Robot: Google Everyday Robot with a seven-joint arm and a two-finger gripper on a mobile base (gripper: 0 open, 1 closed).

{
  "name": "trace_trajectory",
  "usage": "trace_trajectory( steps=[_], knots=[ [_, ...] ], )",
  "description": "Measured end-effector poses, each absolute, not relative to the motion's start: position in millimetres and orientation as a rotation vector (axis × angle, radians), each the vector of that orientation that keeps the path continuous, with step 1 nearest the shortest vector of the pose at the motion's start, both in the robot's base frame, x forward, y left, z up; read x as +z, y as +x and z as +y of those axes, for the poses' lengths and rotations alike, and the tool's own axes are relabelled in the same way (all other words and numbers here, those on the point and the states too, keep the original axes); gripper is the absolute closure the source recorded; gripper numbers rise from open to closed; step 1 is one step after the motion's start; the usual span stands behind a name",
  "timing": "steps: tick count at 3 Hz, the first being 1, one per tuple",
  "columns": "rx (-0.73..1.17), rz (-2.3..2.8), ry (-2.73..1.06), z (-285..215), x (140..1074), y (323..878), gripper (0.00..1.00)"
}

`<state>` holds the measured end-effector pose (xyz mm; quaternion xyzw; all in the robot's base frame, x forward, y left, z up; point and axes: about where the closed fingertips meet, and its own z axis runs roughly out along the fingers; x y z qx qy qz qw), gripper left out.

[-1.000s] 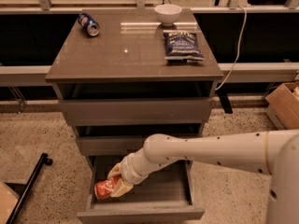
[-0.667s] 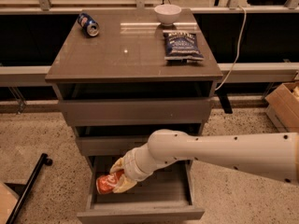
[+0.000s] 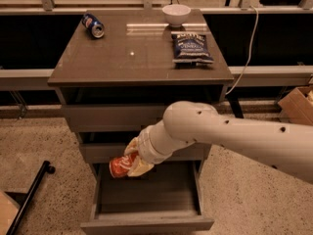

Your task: Pick coke can from bottom drawer and place on counter

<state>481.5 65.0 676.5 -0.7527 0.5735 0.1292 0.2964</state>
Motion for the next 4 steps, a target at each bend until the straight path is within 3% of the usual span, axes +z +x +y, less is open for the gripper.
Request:
trace_trajectory(
  steps=[1, 2, 4],
  knots=[
    [0.273, 1.529, -2.014, 27, 739, 515, 1.0],
    [0.184, 1.483, -2.102, 24, 803, 548, 1.0],
    [0.167, 1.468, -2.087, 27, 825, 548, 1.0]
  ],
)
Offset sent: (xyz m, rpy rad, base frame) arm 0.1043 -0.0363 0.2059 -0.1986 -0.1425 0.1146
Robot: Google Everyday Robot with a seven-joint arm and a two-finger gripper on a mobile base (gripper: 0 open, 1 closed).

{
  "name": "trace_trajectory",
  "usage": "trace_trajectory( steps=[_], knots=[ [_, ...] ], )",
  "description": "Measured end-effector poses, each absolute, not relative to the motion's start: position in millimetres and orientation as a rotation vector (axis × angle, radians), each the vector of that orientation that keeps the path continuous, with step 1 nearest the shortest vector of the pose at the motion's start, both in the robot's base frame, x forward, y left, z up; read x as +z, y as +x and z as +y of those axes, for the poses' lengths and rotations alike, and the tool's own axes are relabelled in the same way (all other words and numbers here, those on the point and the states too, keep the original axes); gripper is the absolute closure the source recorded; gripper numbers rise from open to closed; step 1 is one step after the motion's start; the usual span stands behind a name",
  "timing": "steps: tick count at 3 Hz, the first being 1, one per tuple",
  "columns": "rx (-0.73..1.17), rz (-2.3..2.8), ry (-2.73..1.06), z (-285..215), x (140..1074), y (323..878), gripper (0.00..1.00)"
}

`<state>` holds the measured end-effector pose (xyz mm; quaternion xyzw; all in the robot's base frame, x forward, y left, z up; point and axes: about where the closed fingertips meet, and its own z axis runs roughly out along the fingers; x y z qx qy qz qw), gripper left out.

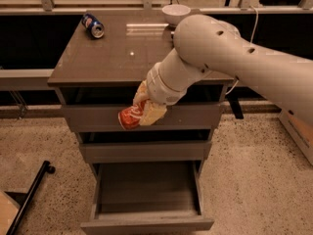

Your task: Pick coke can from bottom drawer and place on counter

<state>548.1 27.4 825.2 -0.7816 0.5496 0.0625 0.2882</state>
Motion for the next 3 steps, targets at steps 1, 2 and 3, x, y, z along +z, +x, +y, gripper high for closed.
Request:
trace_trajectory(
  steps=[1, 2, 3],
  knots=[
    [0.066, 1.423, -2.039, 36, 852, 568, 1.0],
    [-0.061, 1.318, -2.008, 58, 893, 601, 1.0],
    [-0.117, 1.269, -1.939, 70, 913, 634, 1.0]
  ],
)
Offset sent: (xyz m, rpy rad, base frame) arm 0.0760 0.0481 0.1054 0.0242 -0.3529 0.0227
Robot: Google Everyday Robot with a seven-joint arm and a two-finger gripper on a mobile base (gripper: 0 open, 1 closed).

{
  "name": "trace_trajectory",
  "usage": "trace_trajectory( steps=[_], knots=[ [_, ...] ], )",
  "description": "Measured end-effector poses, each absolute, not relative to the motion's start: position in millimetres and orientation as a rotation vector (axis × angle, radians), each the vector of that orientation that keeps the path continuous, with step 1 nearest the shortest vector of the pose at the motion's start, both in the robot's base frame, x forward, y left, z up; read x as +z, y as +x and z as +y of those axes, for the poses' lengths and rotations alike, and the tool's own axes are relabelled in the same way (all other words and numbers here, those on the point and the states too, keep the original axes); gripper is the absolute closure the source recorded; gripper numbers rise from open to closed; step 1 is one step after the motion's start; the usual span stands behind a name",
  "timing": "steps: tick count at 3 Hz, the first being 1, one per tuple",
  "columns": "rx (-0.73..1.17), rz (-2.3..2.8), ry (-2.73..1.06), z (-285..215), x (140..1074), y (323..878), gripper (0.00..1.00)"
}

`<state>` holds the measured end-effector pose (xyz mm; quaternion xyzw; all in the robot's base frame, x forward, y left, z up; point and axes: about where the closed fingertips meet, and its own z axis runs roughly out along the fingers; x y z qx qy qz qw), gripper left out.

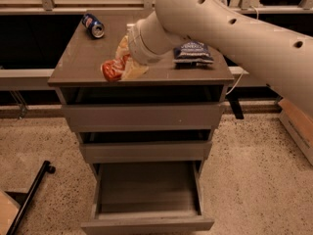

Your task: Pick coke can from bottom drawer and place on counter

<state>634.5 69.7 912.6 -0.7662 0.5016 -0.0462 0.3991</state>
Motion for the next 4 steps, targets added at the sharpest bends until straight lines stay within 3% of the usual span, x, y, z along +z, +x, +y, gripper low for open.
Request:
trace_trajectory(
  steps=[2, 4],
  knots=[
    [-0.085, 1.188, -1.805, 73, 926, 711, 1.0],
    [0.033, 1.16, -1.733, 68, 909, 774, 0.61]
  ],
)
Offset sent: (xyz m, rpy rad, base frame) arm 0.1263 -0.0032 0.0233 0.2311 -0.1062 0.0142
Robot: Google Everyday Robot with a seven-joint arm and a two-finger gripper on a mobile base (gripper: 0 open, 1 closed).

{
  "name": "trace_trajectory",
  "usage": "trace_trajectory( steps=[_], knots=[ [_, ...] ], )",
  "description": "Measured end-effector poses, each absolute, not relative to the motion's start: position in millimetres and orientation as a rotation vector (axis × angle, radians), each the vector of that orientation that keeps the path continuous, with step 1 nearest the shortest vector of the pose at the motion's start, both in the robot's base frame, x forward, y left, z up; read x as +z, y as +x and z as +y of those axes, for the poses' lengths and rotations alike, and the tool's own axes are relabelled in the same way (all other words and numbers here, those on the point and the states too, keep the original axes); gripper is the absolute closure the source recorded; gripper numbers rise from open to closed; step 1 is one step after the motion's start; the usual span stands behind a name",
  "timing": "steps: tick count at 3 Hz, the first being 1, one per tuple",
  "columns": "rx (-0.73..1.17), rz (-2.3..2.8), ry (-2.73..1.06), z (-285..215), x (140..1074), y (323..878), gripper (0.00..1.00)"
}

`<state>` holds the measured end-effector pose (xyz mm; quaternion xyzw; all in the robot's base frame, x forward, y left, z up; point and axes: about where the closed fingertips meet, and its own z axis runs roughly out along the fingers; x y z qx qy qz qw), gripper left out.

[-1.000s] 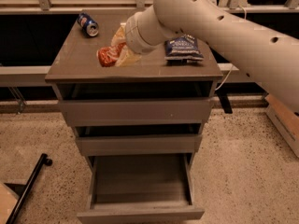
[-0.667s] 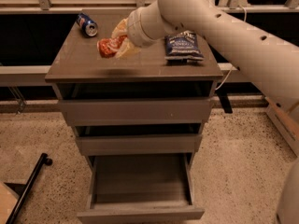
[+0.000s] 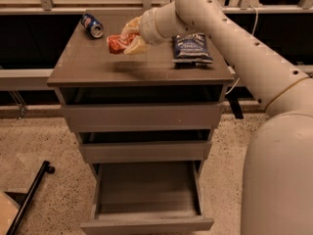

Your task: Pick coke can from bottom drawer and place on counter

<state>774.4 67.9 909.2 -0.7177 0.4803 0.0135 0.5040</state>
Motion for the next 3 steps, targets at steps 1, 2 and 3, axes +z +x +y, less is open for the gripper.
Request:
trace_trajectory(
  steps=[1, 2, 3],
  knots=[
    [0.089, 1.172, -1.716, 66, 893, 799, 0.37],
    [0.14, 1.197, -1.71, 65, 879, 814, 0.14],
    [0.139, 1.193, -1.709, 66, 880, 815, 0.0]
  ],
)
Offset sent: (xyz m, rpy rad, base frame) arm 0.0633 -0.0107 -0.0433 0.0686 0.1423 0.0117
